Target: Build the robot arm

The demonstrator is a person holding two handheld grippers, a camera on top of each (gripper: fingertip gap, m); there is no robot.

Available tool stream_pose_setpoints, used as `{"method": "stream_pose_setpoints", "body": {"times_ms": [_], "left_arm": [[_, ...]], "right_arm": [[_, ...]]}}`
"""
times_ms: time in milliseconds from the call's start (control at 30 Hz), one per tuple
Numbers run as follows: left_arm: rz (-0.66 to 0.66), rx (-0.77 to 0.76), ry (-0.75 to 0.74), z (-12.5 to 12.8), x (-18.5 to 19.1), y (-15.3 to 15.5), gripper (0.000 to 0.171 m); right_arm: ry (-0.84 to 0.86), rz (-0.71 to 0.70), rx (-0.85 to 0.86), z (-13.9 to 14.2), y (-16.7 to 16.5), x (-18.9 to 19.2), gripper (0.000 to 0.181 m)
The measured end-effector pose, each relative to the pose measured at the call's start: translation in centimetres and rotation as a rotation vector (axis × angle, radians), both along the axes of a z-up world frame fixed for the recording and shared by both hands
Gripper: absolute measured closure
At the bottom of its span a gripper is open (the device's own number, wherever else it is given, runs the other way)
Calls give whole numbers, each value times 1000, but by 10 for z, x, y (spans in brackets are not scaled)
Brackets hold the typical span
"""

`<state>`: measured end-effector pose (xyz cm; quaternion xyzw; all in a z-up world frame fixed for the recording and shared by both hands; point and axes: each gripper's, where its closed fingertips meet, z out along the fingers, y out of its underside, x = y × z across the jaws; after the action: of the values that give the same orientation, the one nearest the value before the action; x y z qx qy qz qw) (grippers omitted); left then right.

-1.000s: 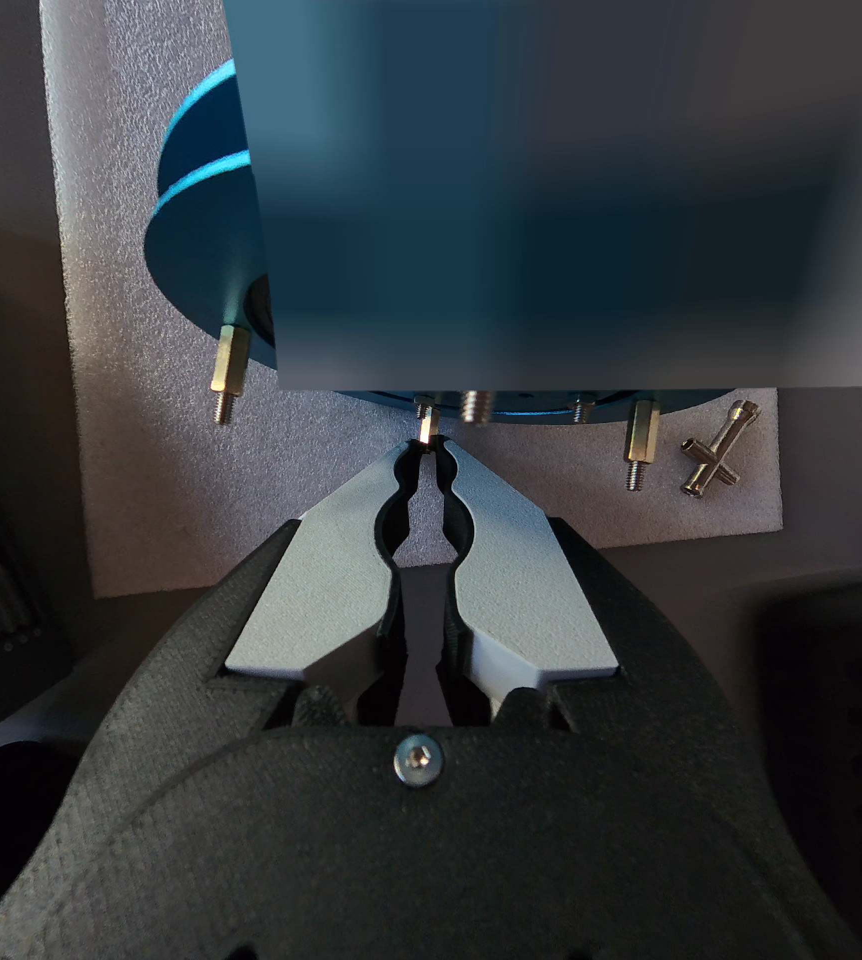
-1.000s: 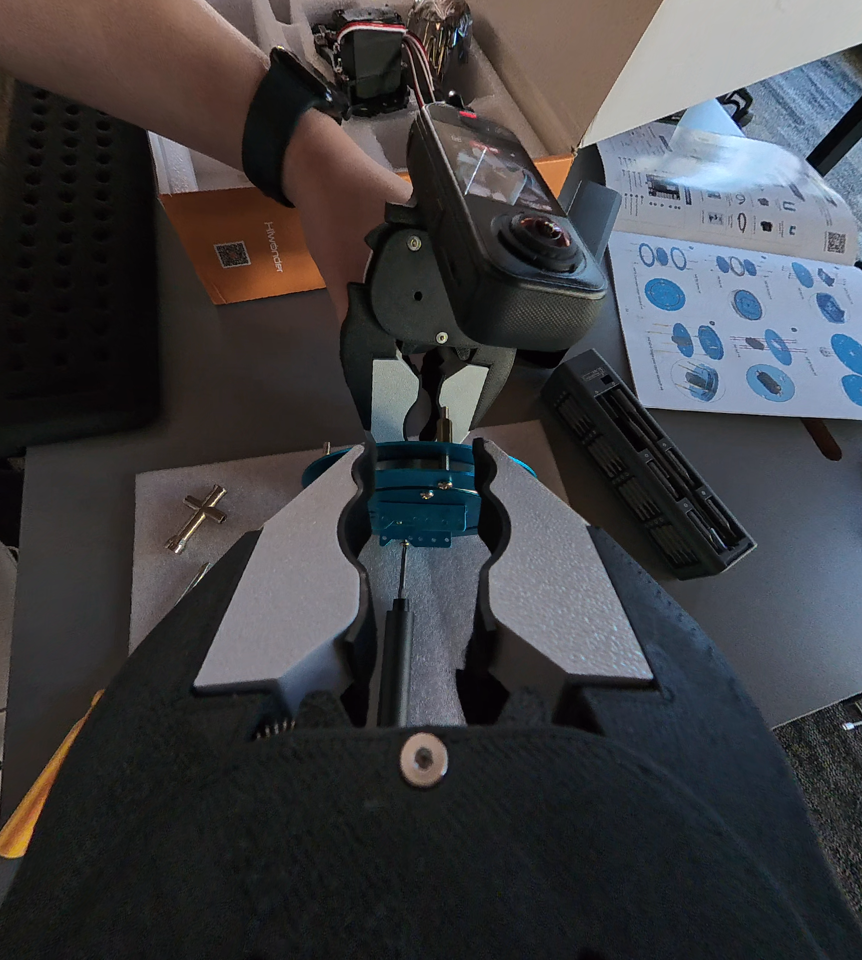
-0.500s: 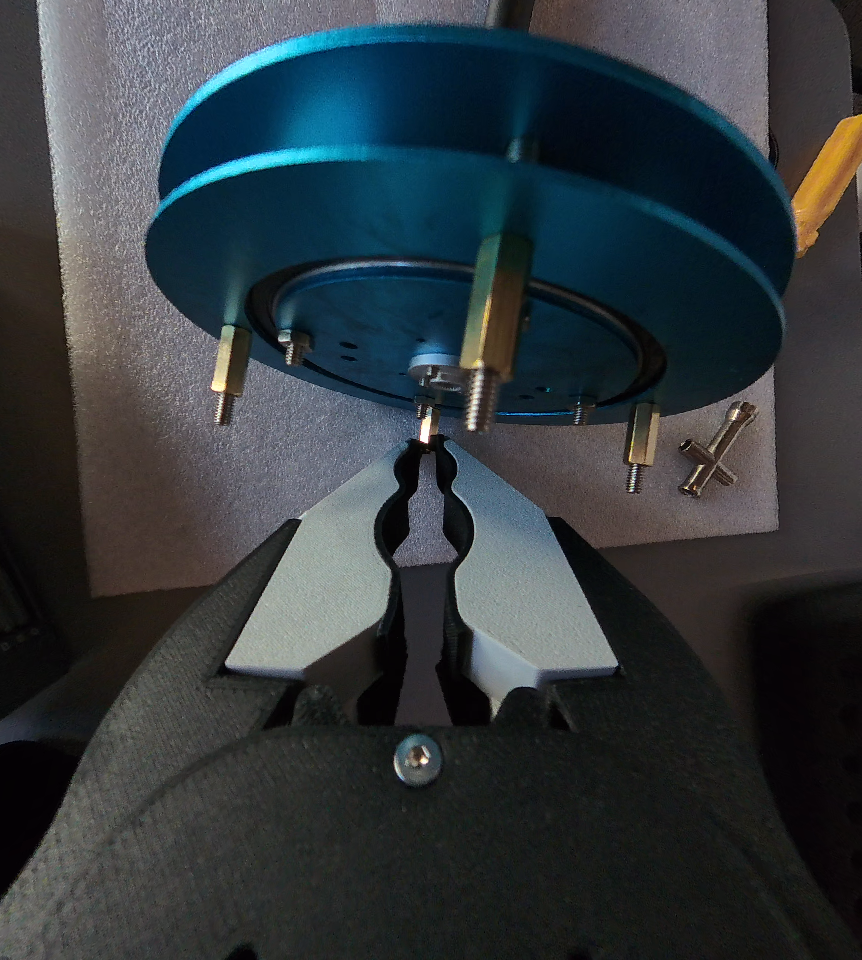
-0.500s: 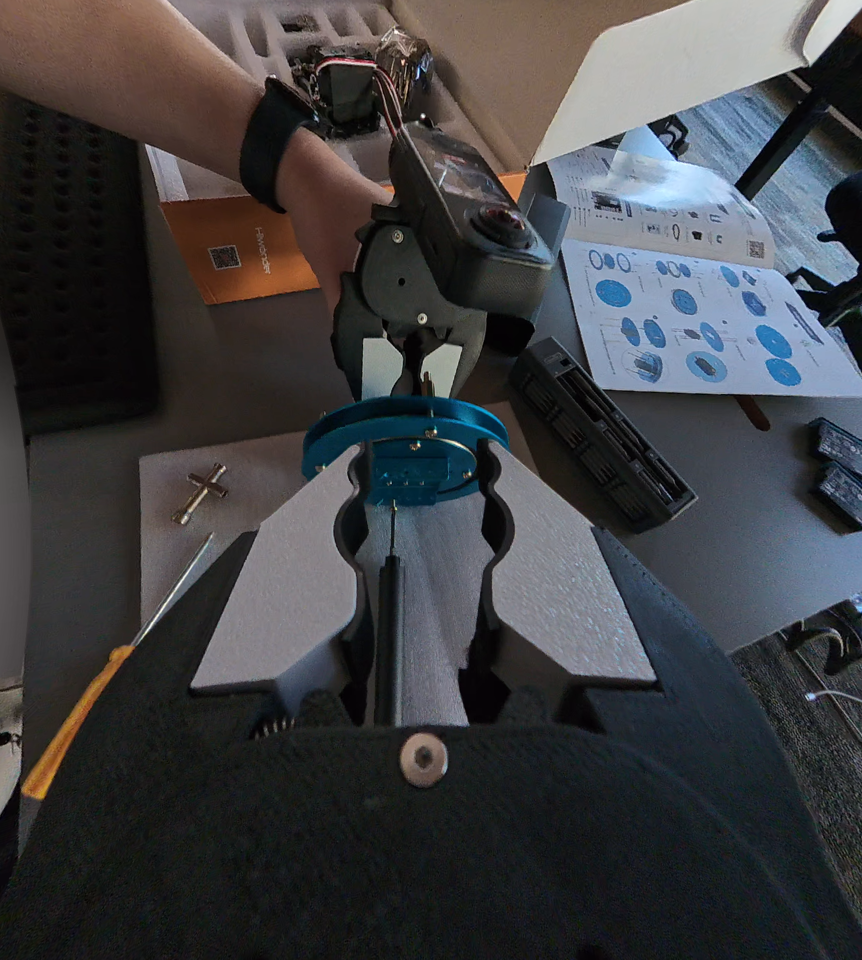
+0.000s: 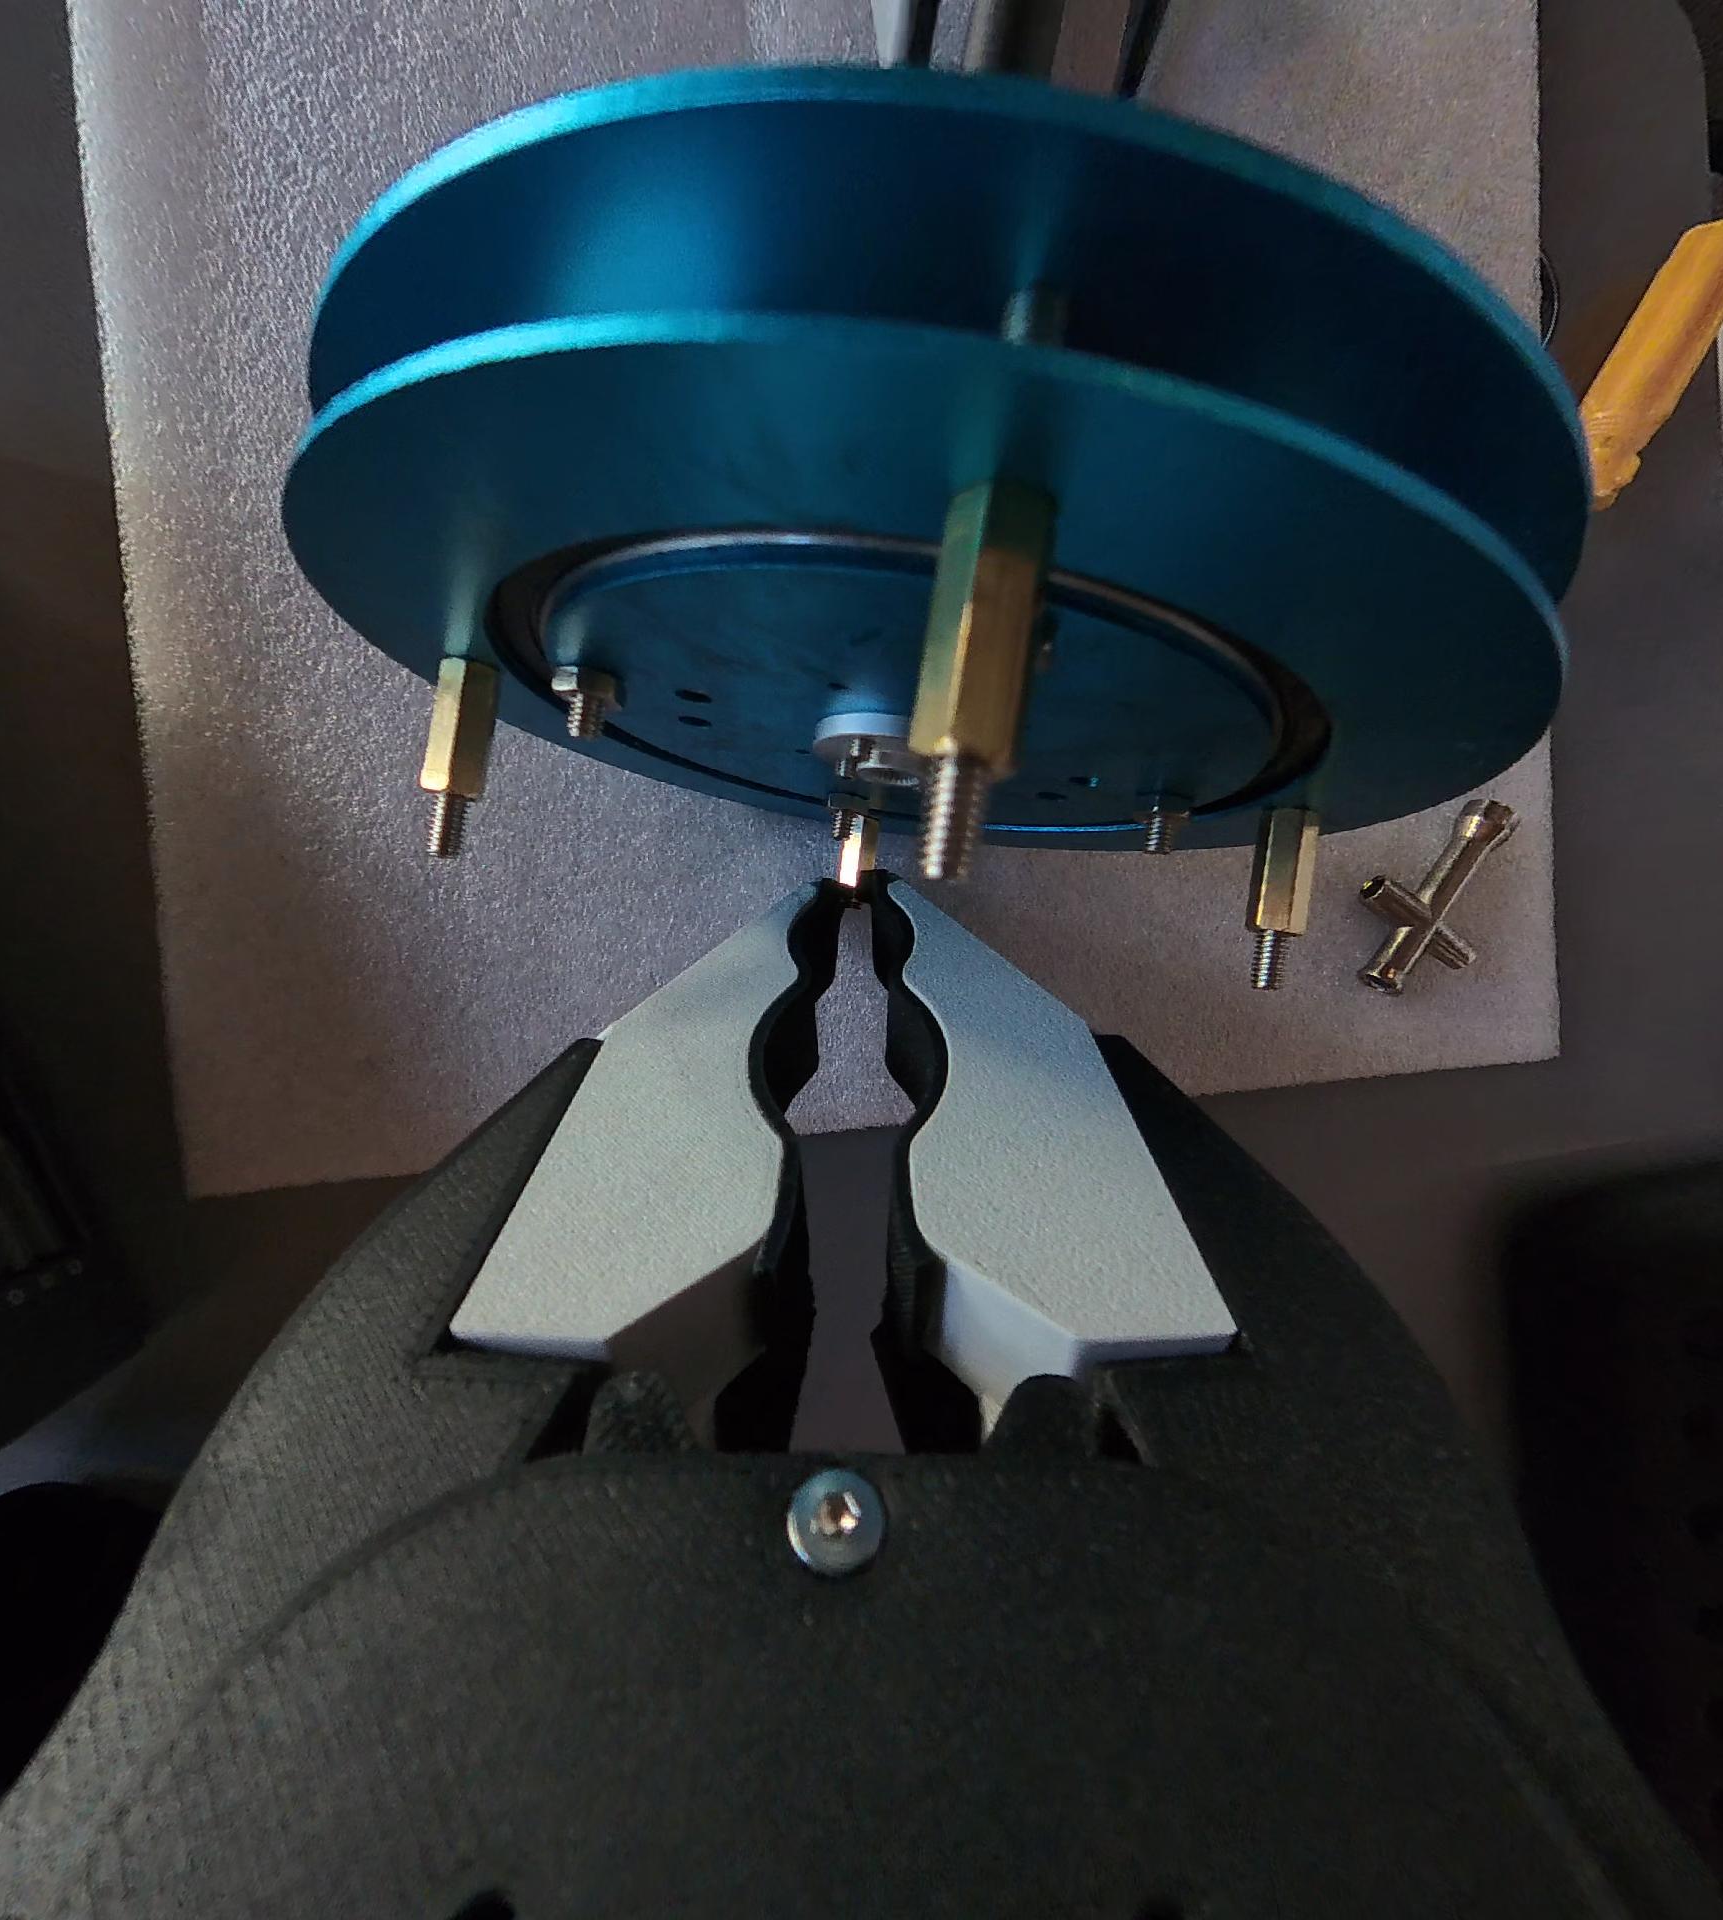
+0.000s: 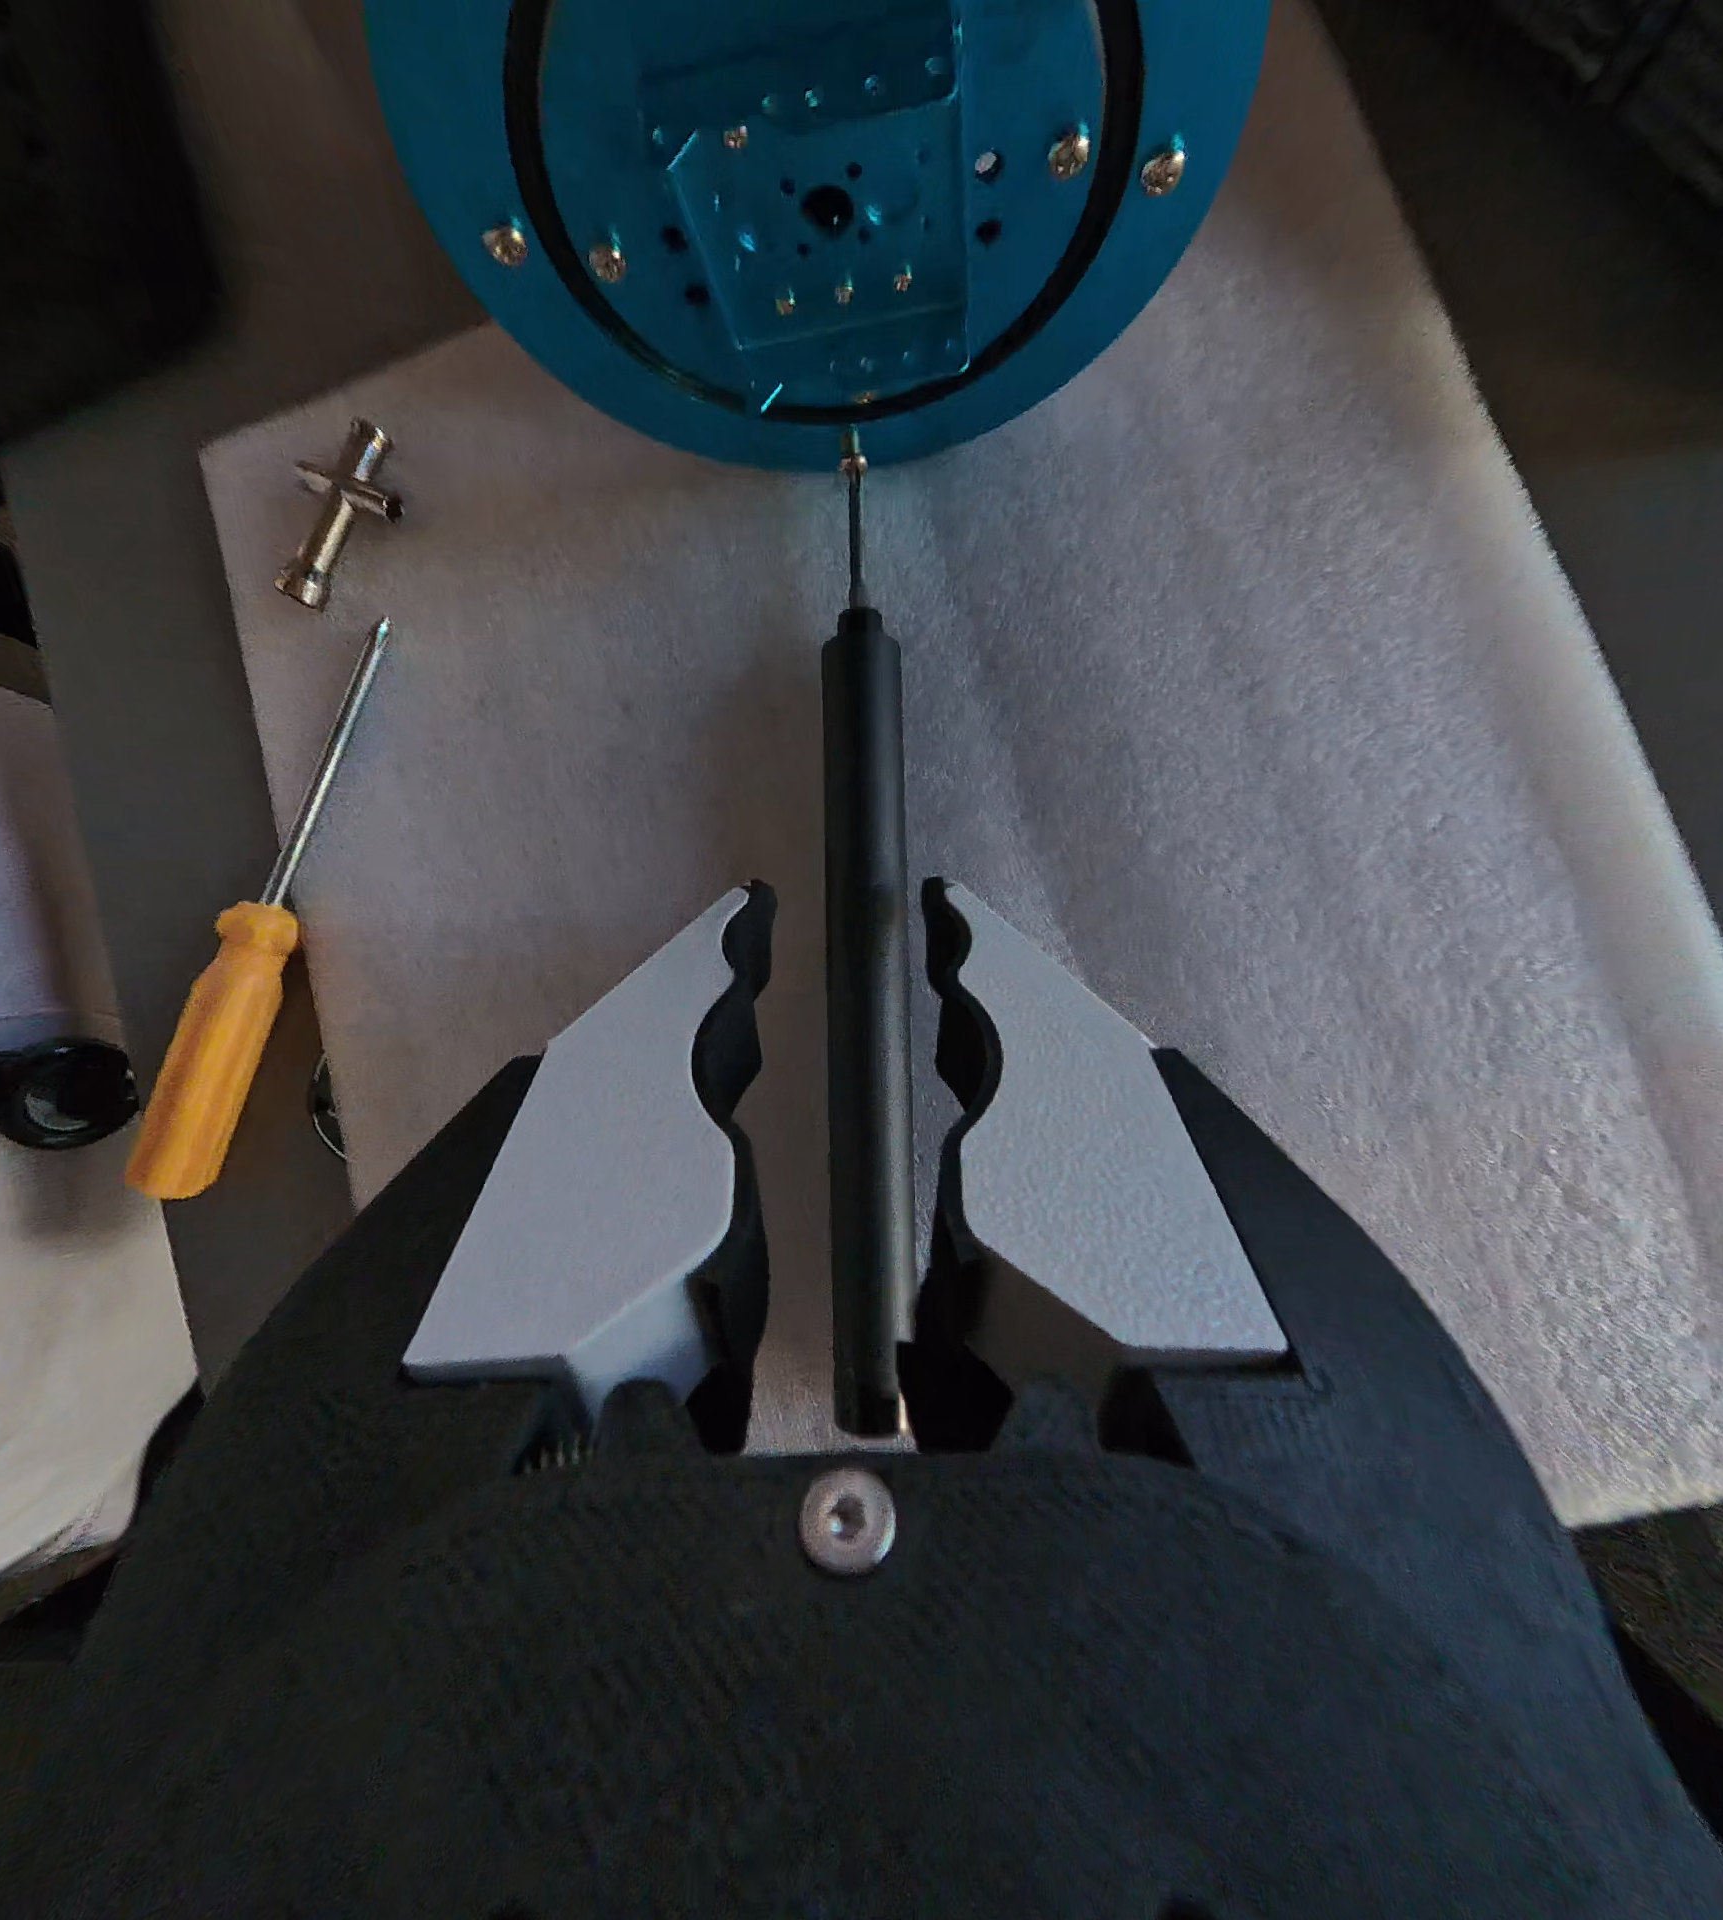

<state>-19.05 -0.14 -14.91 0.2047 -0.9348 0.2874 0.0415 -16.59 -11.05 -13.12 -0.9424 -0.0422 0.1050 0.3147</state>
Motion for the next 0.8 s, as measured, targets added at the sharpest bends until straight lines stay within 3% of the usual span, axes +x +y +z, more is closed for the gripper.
{"method": "stream_pose_setpoints", "body": {"times_ms": [133,800], "left_arm": [[1,2,0,0,0,0,167],[1,3,0,0,0,0,167]], "right_arm": [[72,-25,21,-1,7,2,161],[12,-10,10,-11,5,0,166]]}}
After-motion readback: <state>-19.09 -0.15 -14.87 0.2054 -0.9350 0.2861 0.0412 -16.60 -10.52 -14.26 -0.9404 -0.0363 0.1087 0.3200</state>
